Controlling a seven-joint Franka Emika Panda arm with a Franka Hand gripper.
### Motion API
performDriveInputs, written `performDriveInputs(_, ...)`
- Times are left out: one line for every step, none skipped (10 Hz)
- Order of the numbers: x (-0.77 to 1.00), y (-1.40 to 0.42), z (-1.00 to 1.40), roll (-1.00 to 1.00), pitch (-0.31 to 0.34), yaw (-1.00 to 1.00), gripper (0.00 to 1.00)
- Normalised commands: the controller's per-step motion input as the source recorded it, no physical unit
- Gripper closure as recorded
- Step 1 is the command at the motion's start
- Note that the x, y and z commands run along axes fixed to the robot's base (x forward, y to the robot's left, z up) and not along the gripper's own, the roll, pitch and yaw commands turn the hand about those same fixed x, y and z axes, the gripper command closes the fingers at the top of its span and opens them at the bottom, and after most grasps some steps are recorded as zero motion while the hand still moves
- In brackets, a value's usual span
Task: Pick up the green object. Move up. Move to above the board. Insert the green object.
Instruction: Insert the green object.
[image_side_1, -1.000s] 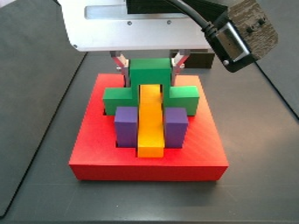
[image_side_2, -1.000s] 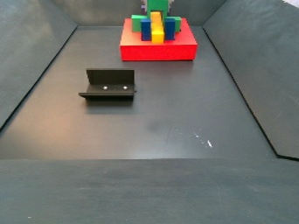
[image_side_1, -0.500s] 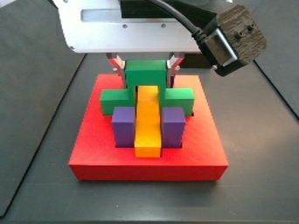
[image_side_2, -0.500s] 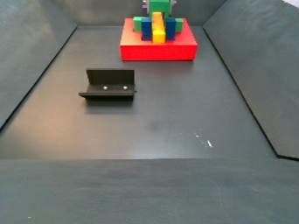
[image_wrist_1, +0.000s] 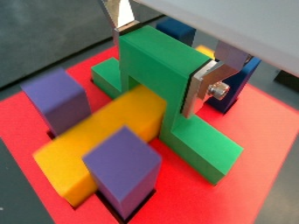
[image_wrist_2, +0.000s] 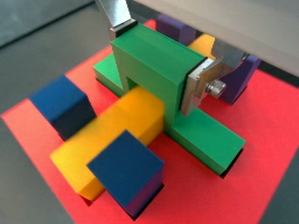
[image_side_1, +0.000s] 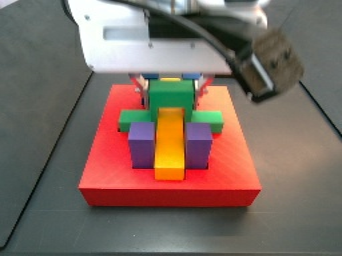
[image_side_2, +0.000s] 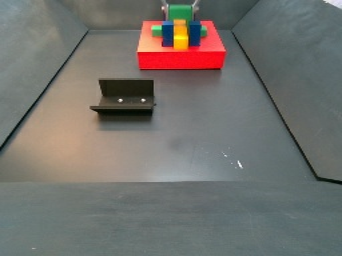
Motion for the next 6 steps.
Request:
performDriveInputs(0.56, -0.06, -0.97, 0.08, 0.083, 0.00, 1.00)
performDriveInputs(0.57, -0.05, -0.94, 0.09, 0.084, 0.00, 1.00)
performDriveInputs(0.47, -0.05, -0.87, 0.14, 0.086, 0.00, 1.00)
performDriveInputs(0.09, 0.00, -0.11, 0.06, 0.146, 0.00, 1.00)
performDriveInputs(0.00, -0.03, 0.00, 0.02, 0.000, 0.00, 1.00)
performDriveInputs(0.00, 0.00, 0.00, 0.00, 0.000, 0.00, 1.00)
